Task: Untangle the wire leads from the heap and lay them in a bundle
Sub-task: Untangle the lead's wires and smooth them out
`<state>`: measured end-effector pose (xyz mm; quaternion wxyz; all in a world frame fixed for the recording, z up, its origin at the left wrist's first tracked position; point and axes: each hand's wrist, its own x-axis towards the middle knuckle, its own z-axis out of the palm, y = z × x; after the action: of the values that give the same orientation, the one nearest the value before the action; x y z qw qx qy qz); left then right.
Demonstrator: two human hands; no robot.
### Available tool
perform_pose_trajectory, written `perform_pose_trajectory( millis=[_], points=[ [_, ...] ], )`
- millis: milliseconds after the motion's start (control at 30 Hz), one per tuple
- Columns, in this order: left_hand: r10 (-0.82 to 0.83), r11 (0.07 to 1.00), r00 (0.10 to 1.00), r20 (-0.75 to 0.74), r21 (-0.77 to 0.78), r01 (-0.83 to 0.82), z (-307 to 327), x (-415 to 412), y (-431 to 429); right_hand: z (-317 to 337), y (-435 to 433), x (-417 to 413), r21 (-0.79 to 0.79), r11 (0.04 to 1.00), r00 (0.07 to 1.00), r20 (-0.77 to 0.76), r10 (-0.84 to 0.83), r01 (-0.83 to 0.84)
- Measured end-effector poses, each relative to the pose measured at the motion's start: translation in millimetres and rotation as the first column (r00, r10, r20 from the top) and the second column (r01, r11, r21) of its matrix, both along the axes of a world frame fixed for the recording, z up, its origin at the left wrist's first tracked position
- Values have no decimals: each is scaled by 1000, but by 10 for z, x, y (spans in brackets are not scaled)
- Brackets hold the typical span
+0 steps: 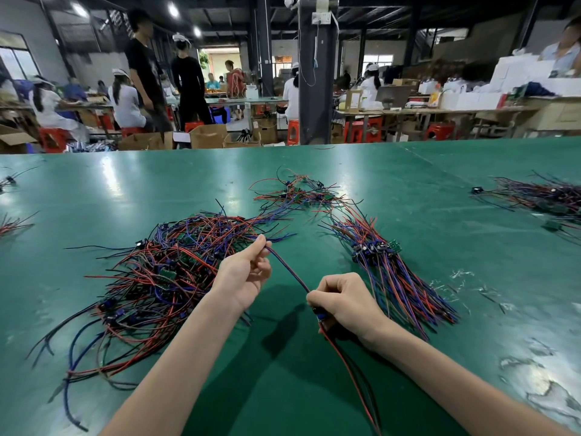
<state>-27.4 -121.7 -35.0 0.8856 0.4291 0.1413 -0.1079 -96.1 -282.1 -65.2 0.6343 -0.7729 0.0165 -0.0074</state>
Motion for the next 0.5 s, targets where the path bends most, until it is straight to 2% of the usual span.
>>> perform_pose_trajectory(
  millis=[133, 300, 367, 500],
  points=[
    [-64, 993, 997, -35, -101, 60, 28, -13, -3, 19, 3, -7, 19, 997, 997, -7, 81, -81],
    [-150, 937, 984, -100, -333, 109, 65, -62, 2, 38, -9, -14, 76, 991, 993, -15, 116, -114],
    [-132, 951, 988, -75, -290, 105, 70, -72, -6, 43, -14, -15, 83, 989, 992, -7, 127, -126],
    [-65, 998, 998, 2, 24, 65, 39, -77, -25, 31, -14, -13, 39, 990, 991, 12, 136, -136]
  ],
)
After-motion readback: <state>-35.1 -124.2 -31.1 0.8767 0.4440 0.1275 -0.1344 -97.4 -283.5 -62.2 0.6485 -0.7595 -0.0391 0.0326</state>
